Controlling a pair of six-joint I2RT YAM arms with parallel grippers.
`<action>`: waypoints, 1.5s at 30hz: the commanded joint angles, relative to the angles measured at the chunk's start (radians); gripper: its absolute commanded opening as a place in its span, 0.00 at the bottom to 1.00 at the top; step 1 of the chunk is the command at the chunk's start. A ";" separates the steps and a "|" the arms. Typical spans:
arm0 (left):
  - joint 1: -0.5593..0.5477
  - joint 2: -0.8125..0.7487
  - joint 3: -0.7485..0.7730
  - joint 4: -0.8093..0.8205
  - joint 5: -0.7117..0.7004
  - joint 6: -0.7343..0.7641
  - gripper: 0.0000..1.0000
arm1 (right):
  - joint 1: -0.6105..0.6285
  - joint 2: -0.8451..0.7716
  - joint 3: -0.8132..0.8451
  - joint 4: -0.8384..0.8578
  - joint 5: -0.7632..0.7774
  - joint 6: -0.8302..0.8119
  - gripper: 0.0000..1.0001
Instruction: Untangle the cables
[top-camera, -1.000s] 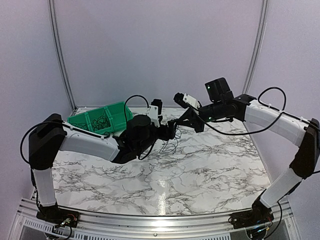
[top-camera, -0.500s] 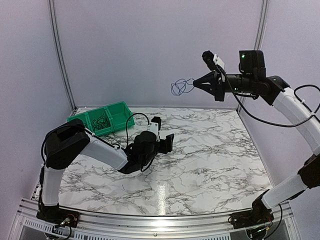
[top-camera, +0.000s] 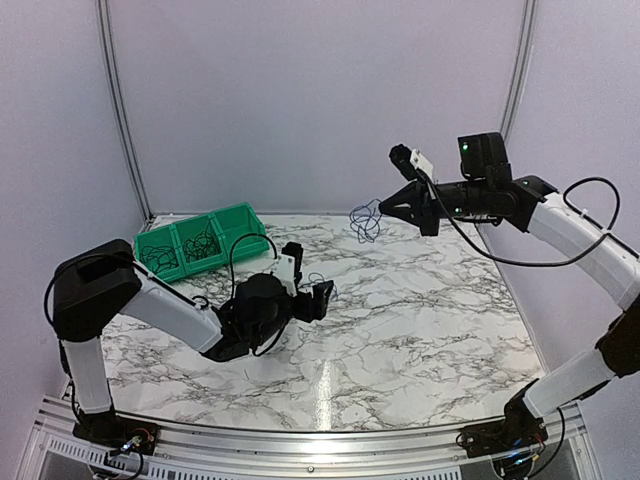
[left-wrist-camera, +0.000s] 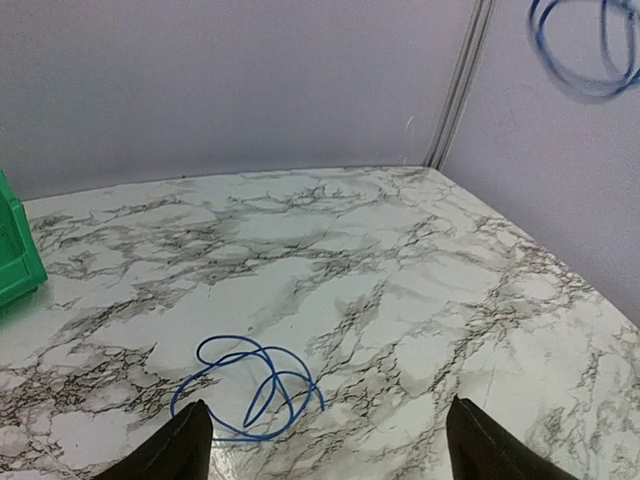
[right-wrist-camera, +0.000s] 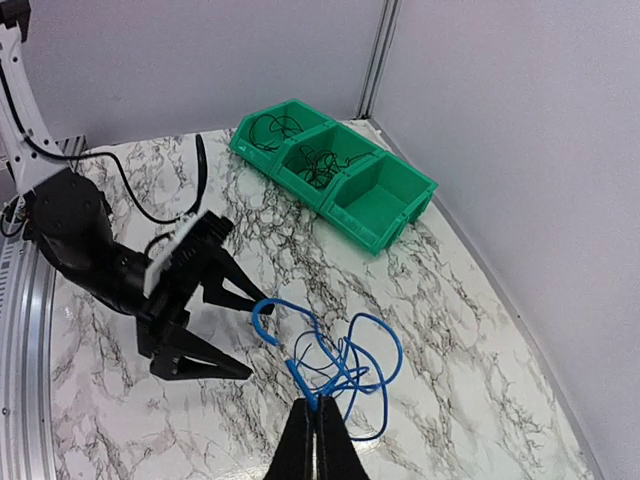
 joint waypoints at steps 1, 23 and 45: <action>-0.027 -0.151 -0.067 0.096 0.095 0.070 0.84 | -0.001 0.009 -0.073 0.086 0.002 -0.006 0.00; -0.031 -0.289 0.164 -0.398 0.297 0.440 0.72 | 0.036 0.116 -0.177 0.057 -0.146 -0.075 0.00; -0.030 -0.234 0.305 -0.531 0.308 0.521 0.15 | 0.049 0.117 -0.182 0.058 -0.136 -0.083 0.00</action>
